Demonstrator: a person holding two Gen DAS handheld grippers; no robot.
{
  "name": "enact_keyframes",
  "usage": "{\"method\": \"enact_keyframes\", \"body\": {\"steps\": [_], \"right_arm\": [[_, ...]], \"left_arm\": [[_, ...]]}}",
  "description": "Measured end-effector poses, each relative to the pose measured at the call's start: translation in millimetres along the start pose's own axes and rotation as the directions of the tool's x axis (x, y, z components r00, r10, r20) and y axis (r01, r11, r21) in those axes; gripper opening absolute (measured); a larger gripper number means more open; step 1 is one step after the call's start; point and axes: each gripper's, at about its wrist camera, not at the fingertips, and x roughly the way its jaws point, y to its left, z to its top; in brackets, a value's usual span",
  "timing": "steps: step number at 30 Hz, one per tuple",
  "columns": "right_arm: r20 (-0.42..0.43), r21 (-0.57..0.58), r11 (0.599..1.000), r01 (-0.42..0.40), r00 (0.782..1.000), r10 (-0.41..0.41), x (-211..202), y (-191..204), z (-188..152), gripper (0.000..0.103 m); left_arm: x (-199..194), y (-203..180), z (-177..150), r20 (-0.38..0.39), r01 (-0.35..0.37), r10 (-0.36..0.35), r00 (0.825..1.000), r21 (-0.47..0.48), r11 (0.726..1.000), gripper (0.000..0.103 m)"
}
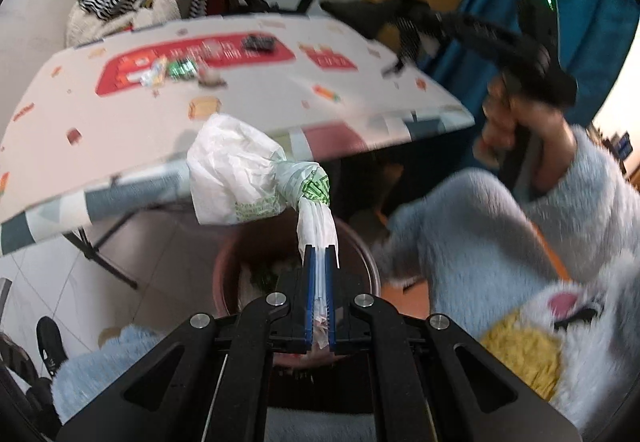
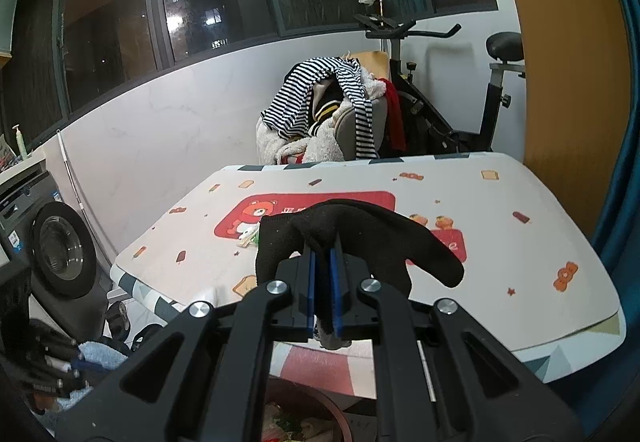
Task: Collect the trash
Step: 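Carry the white bag down into the bin and open the left tool, then lower the black glove into the bin and open the right tool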
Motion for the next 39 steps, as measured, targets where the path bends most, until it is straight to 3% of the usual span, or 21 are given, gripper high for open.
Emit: {"method": "enact_keyframes", "body": {"steps": [5,15,18,19,20,22,26,30,32,34,39], "right_arm": [[-0.014,0.016,1.0,-0.004,1.0,0.004,2.8,-2.3,-7.9,0.01],[-0.047,0.036,0.999,-0.004,0.999,0.006,6.1,-6.8,-21.3,0.01],[-0.054,0.044,0.999,-0.002,0.999,0.005,5.2,-8.4,-25.8,0.01],[-0.058,0.047,0.999,-0.002,0.998,0.004,5.2,-8.9,-27.3,0.01],[-0.065,0.049,0.999,0.001,0.998,0.003,5.5,-9.1,-29.2,0.01],[-0.072,0.052,0.999,0.003,0.997,0.001,5.9,-9.9,-31.8,0.01],[-0.09,0.052,0.999,0.004,0.996,0.001,5.5,-7.9,-41.8,0.01],[-0.121,0.061,0.998,-0.01,0.993,0.017,8.6,-4.3,-54.4,0.01],[-0.142,0.071,0.997,-0.029,0.989,0.039,12.0,0.1,-63.2,0.01],[-0.172,0.08,0.995,-0.058,0.982,0.071,15.3,7.0,-74.0,0.01],[-0.284,0.059,0.987,-0.149,0.945,0.16,27.9,38.8,-106.8,0.01]], "left_arm": [[25.7,-11.6,-13.0,-0.124,0.029,-0.027,0.992,0.016,0.999,0.005],[98.7,6.5,3.0,-0.258,0.042,-0.059,0.964,-0.069,0.997,0.005],[121.9,4.6,3.8,-0.294,0.05,-0.065,0.954,-0.056,0.997,0.007],[130.9,3.5,3.5,-0.305,0.053,-0.065,0.95,-0.045,0.998,0.013],[135.6,3.5,2.7,-0.306,0.049,-0.06,0.95,-0.045,0.998,0.029],[138.8,5.3,3.0,-0.277,0.039,-0.051,0.96,-0.048,0.998,0.055],[117.7,12.9,9.3,-0.136,-0.008,0.001,0.991,-0.052,0.999,0.061],[83.7,24.5,15.3,0.021,-0.074,0.076,0.997,-0.104,0.992,0.073],[63.2,29.6,17.1,0.104,-0.122,0.135,0.985,-0.124,0.985,0.078],[42.8,32.4,17.1,0.183,-0.175,0.202,0.962,-0.152,0.973,0.082],[14.2,34.9,11.9,0.287,-0.267,0.323,0.902,-0.217,0.939,0.091]]}}
